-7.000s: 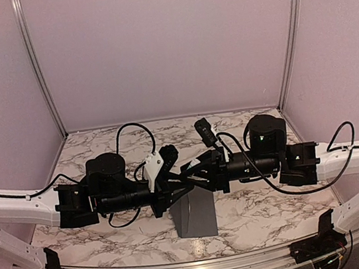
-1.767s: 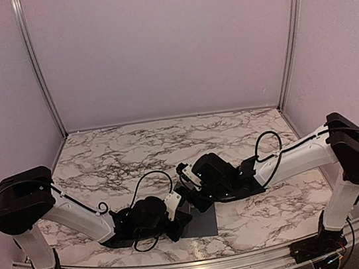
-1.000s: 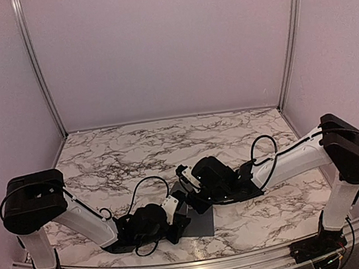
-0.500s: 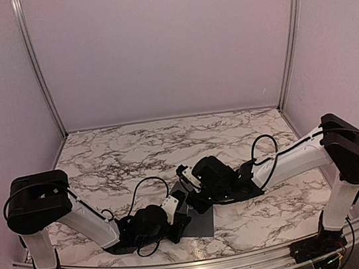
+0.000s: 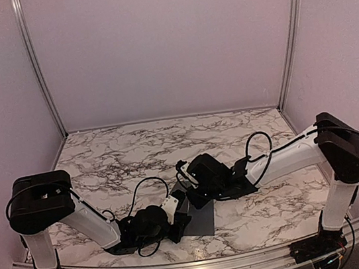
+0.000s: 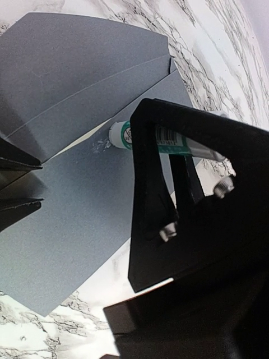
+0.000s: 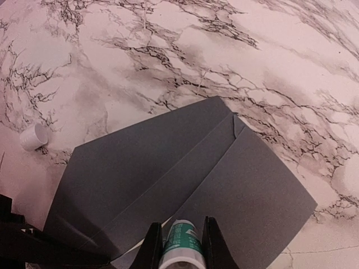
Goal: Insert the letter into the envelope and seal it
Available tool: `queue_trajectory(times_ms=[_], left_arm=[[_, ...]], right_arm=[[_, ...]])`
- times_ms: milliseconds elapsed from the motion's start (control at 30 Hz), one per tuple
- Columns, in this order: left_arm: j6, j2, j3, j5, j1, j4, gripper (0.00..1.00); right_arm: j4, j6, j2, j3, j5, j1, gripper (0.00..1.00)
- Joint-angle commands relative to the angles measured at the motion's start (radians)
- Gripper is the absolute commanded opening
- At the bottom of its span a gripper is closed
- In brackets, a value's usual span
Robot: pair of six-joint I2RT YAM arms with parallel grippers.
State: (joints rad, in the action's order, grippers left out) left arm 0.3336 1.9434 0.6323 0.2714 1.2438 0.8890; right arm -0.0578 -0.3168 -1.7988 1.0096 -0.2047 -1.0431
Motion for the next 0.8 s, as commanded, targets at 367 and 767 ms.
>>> queue_trajectory(times_ms=[367, 767], left_arm=[[0.008, 0.041, 0.0, 0.008, 0.011, -0.059, 0.18], [0.003, 0.048, 0.01, 0.01, 0.011, -0.059, 0.18]], right_arm=[[0.041, 0.009, 0.041, -0.066, 0.193, 0.006, 0.0], [-0.008, -0.026, 0.056, -0.075, 0.169, -0.04, 0.0]])
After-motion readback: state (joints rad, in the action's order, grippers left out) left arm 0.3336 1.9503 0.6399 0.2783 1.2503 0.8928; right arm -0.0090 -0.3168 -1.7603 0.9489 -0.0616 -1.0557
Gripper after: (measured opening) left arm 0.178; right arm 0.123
